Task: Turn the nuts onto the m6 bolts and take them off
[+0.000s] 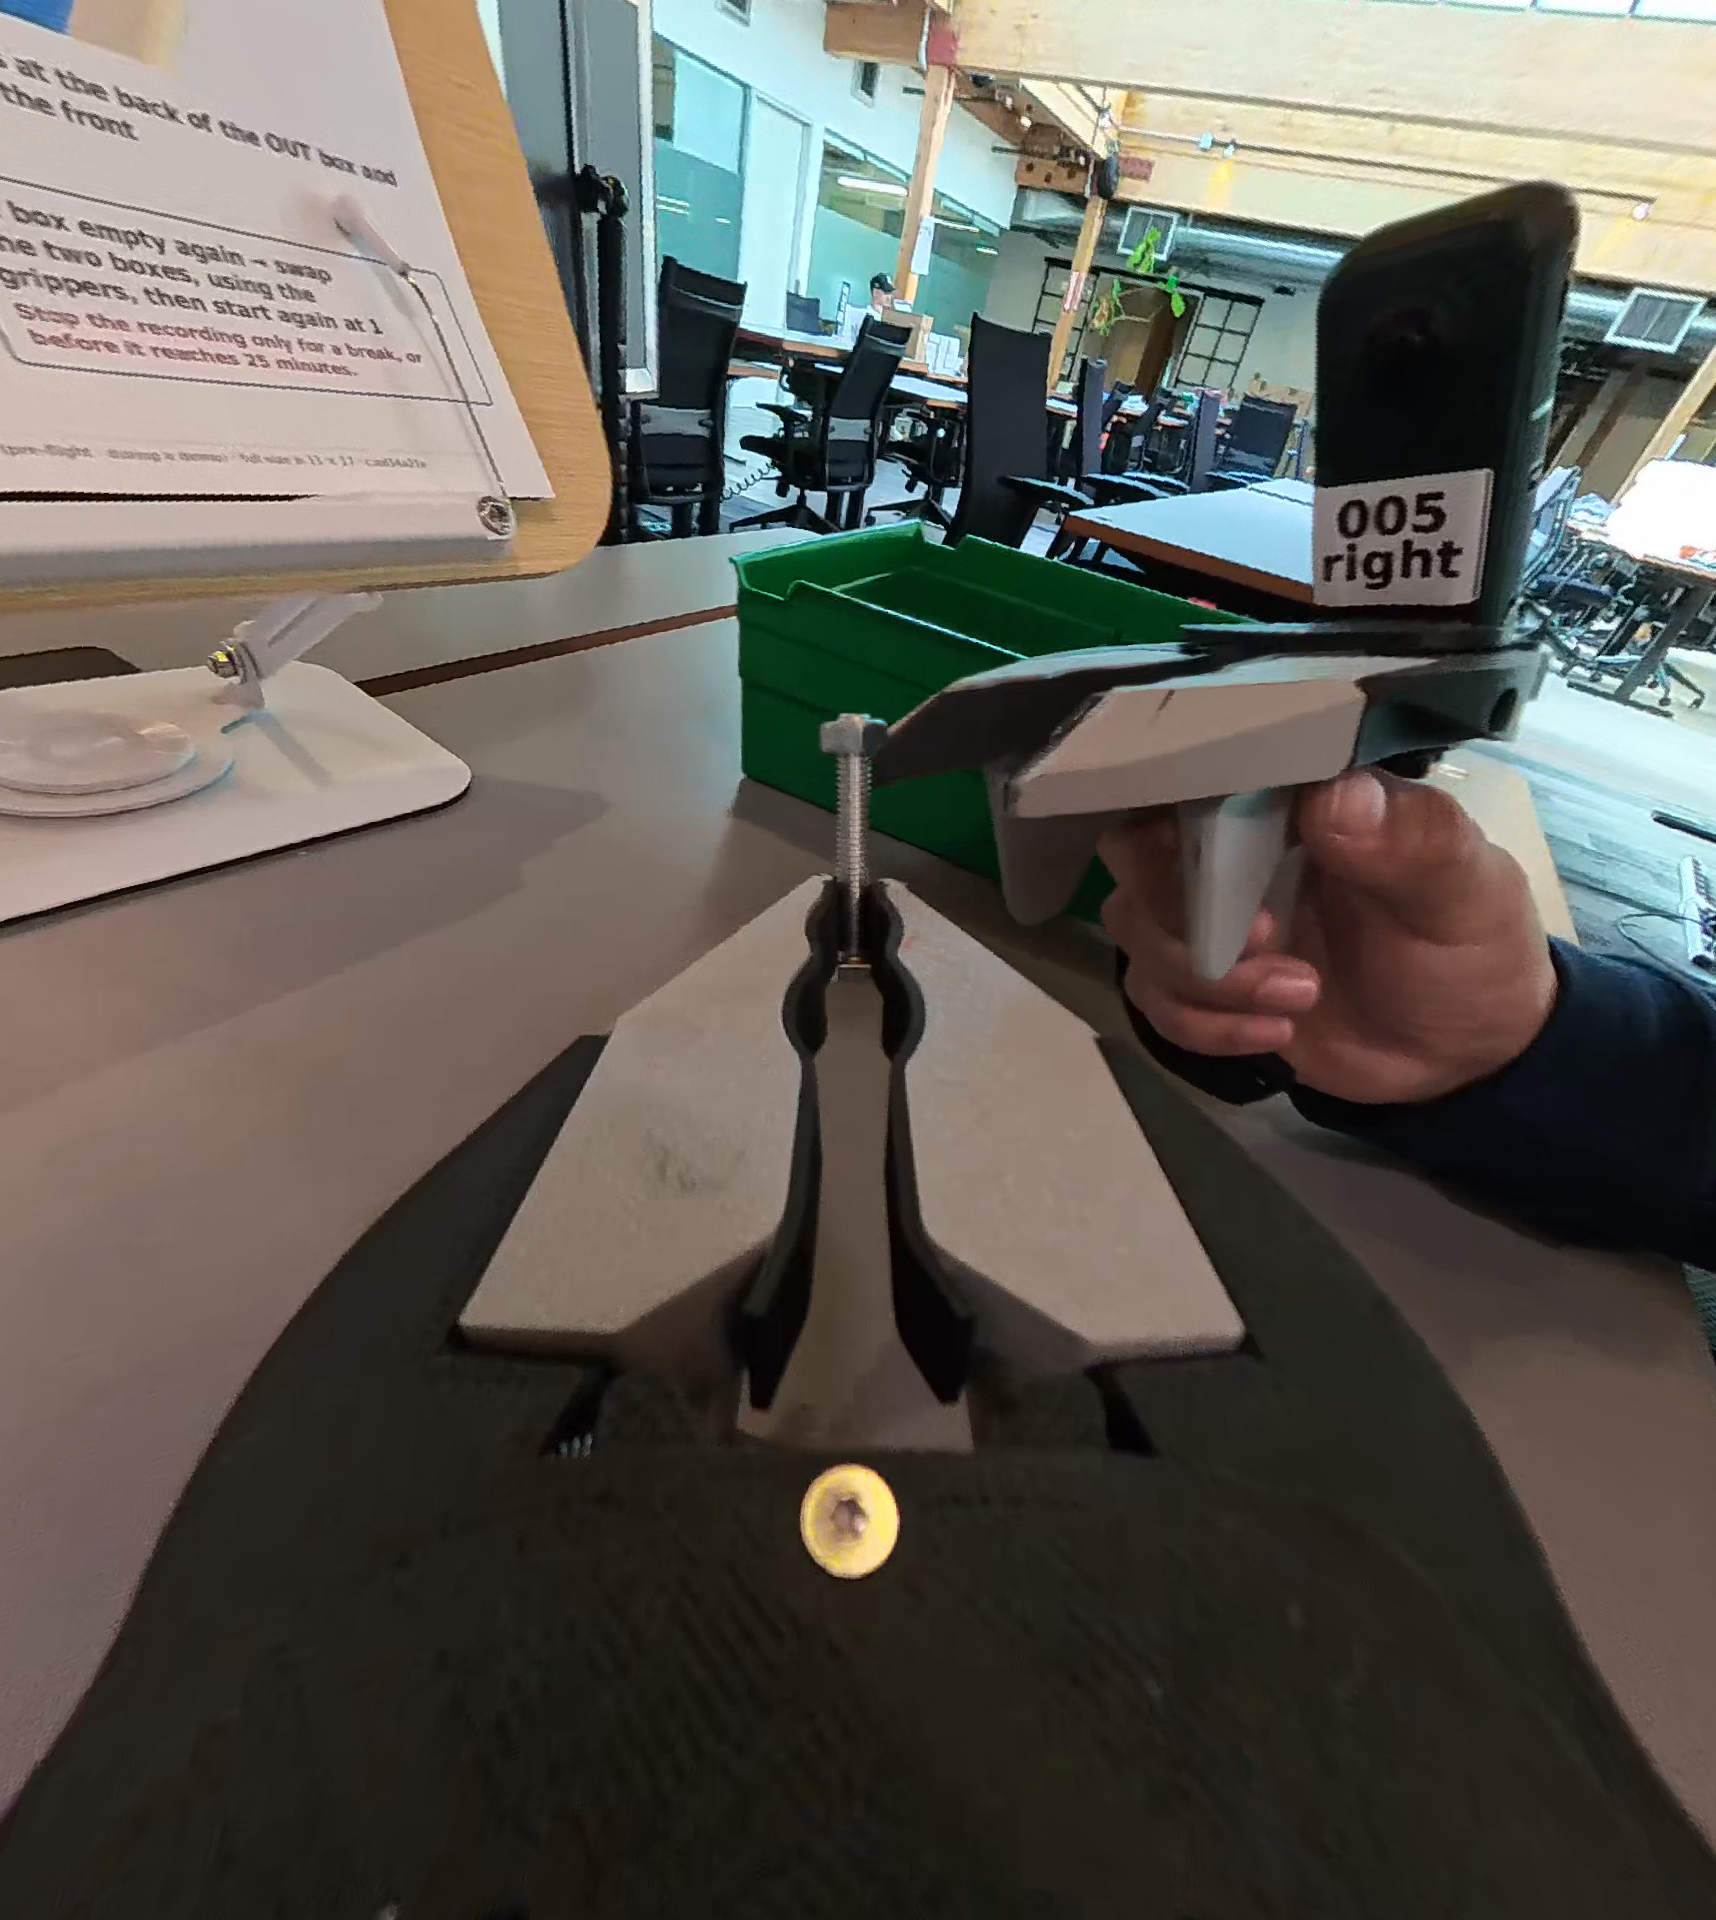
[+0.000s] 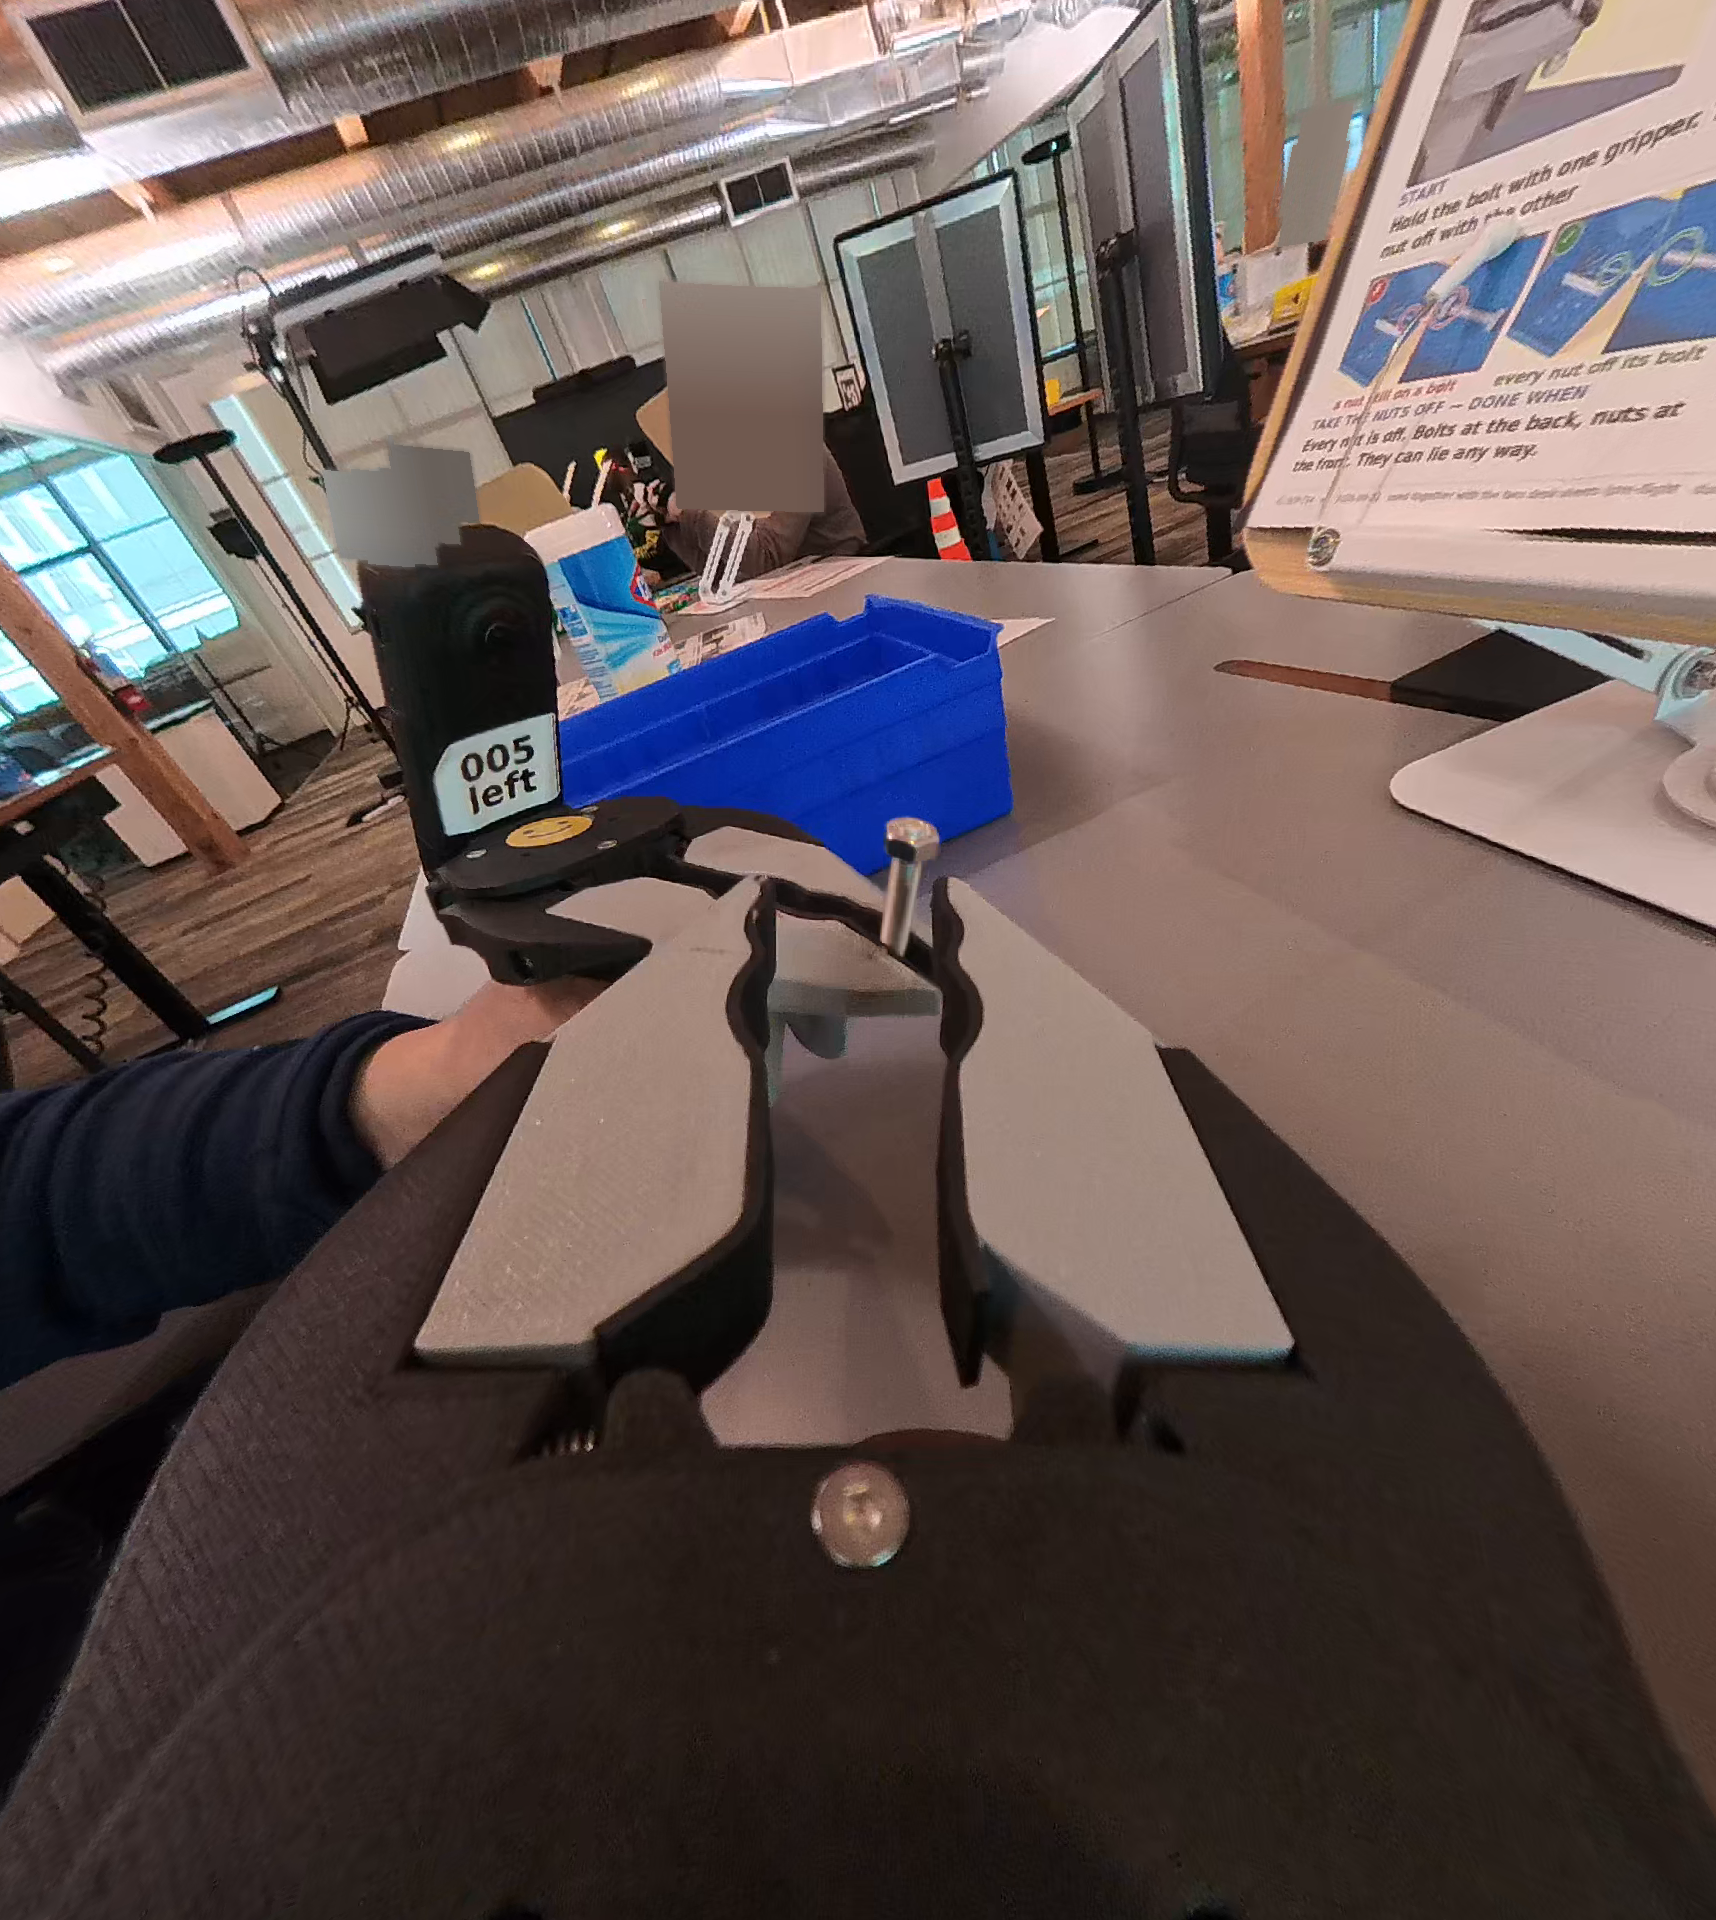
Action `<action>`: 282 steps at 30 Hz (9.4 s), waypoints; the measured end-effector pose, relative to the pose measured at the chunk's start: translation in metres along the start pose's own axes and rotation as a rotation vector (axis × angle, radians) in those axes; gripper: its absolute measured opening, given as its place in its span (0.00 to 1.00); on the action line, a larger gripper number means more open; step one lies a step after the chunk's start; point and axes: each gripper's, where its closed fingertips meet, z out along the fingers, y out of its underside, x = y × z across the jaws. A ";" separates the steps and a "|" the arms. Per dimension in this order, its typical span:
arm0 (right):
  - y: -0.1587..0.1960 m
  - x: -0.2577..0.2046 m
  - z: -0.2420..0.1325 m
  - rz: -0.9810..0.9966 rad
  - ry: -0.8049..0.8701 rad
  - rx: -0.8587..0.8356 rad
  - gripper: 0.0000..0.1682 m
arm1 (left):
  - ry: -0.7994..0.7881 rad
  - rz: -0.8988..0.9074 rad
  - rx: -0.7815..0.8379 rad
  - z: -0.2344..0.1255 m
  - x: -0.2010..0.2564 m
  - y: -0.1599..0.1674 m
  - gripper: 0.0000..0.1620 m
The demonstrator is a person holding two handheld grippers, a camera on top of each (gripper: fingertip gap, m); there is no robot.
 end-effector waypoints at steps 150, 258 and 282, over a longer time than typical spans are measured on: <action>0.006 0.001 0.004 -0.006 0.046 -0.032 0.04 | 0.005 0.072 -0.035 0.005 0.020 0.004 0.03; -0.021 0.052 -0.239 -0.154 0.640 -0.276 0.10 | 0.022 0.162 -0.132 0.017 0.033 0.030 0.02; 0.038 0.005 -0.036 -0.023 0.269 -0.350 0.10 | -0.043 0.309 -0.168 0.018 0.033 0.034 0.02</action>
